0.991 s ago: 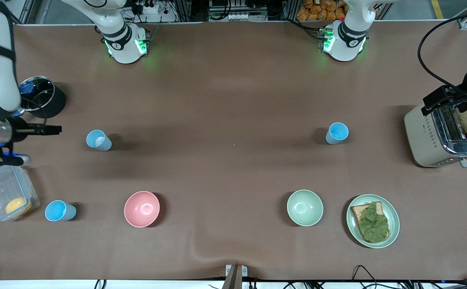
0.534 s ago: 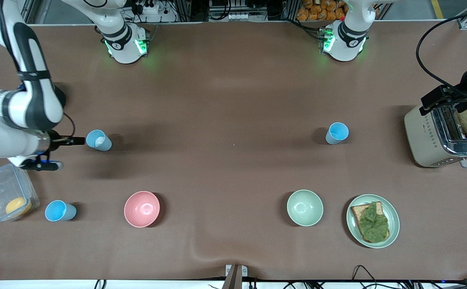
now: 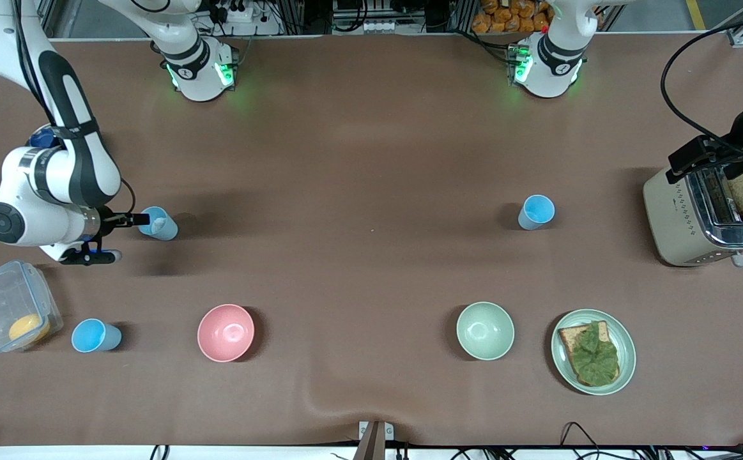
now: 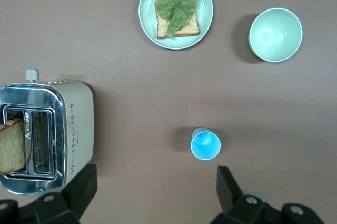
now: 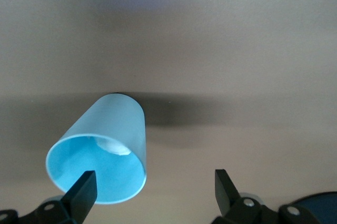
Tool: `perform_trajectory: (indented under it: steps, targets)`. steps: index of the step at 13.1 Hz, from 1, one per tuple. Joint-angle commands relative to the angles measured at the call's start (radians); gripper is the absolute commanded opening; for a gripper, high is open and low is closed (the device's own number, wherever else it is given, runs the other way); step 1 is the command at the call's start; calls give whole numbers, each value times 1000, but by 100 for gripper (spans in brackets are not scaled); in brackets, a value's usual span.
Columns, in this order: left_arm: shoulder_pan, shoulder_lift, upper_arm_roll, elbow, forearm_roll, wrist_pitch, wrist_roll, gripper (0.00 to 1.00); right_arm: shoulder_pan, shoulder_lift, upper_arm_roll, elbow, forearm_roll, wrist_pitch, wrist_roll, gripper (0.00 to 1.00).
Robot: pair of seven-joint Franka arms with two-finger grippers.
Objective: Stack blue cups with both arms
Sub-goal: 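Grasp the blue cup with the right gripper and lift it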
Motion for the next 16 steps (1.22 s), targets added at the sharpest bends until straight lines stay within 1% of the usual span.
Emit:
perform_trajectory:
  steps: [1, 2, 3, 4, 8, 10, 12, 13, 14, 16]
  targets:
    - [9, -6, -3, 2, -22, -13, -15, 100, -9, 14, 16, 4, -9, 5, 1, 53]
    - [9, -6, -3, 2, -20, -13, -15, 100, -8, 14, 17, 5, -9, 2, 3, 27]
    - [8, -6, -3, 2, -21, -13, -15, 100, -6, 14, 17, 5, -9, 0, 3, 5]
    - [6, -8, -3, 2, -22, -13, -15, 100, -6, 18, 17, 7, -9, -1, 3, 0]
    - [8, -6, -3, 2, -20, -13, -15, 100, 9, 24, 17, 19, -9, -18, 4, 0]
    - [11, -6, -2, 2, -21, -13, -15, 100, 20, 27, 20, 76, -8, -102, 29, 0]
    - [11, -6, 0, 2, -22, -13, -15, 100, 96, 32, 22, 140, -3, -203, 143, 0]
    - [11, -5, 0, 2, -20, -13, -15, 100, 150, 32, 23, 178, 30, -257, 218, 0]
    - [11, -6, 0, 2, -20, -13, -15, 100, 214, 35, 22, 227, 87, -300, 277, 0]
    - [11, -5, 1, 2, -22, -13, -15, 100, 316, 53, 23, 295, 141, -327, 395, 0]
